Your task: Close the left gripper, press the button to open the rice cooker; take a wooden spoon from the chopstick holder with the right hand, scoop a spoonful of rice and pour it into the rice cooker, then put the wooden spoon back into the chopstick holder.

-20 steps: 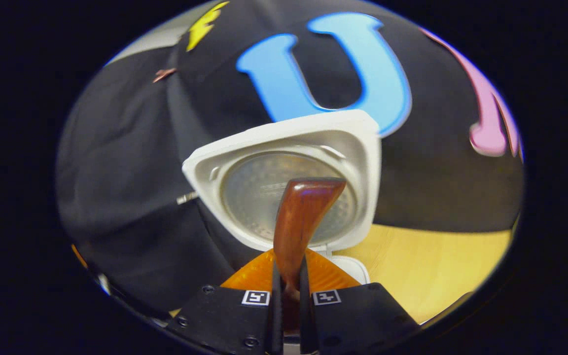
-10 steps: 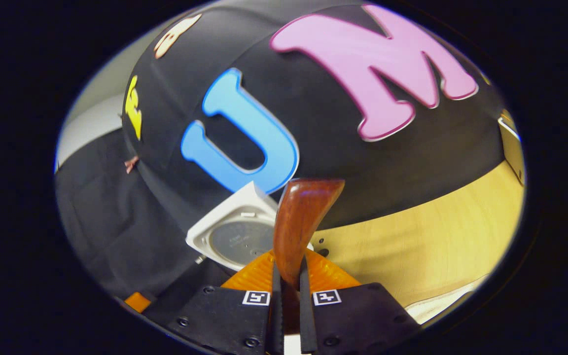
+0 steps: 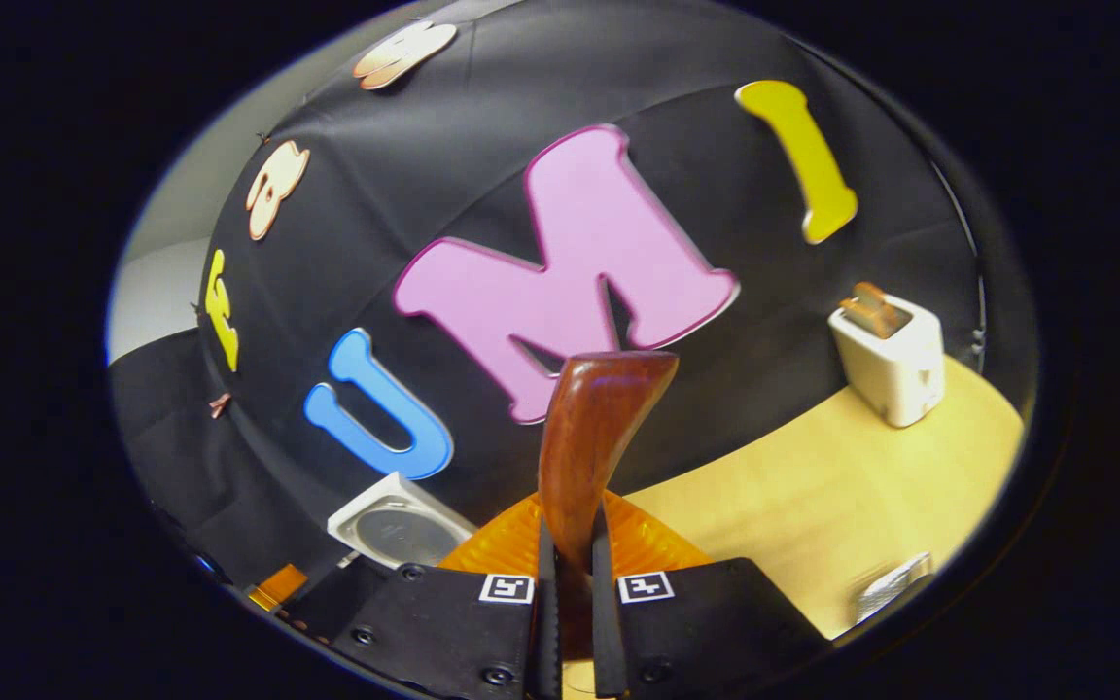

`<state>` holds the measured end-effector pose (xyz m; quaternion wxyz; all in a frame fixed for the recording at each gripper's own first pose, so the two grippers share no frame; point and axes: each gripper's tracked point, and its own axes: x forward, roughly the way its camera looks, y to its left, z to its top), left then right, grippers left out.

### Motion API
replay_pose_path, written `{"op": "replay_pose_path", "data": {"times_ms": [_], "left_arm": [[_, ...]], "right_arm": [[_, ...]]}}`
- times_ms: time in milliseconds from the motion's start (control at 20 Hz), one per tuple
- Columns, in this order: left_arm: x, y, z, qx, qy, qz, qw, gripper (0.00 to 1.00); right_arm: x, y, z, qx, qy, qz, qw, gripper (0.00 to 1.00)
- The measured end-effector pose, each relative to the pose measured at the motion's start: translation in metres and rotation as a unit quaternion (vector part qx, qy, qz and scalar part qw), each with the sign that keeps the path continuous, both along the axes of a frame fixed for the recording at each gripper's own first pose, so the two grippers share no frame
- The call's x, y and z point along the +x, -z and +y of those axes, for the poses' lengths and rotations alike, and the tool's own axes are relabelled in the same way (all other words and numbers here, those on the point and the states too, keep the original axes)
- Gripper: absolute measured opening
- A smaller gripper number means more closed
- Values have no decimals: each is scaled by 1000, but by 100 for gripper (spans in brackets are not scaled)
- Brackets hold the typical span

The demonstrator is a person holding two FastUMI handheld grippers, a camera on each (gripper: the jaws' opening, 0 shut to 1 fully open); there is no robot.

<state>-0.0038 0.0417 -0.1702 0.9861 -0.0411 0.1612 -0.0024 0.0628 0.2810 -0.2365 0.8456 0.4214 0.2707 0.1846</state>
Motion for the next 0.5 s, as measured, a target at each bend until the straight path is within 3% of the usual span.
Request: {"op": "replay_pose_path", "data": {"times_ms": [350,500], "left_arm": [[11,3,-38,-4,18,16,1000,94],[10,-1,-47,10,19,19,1000,94]], "right_arm": [[-31,85,-110,-83,52,33,995,17],[-48,131,-131,-150,39,40,987,16]]}}
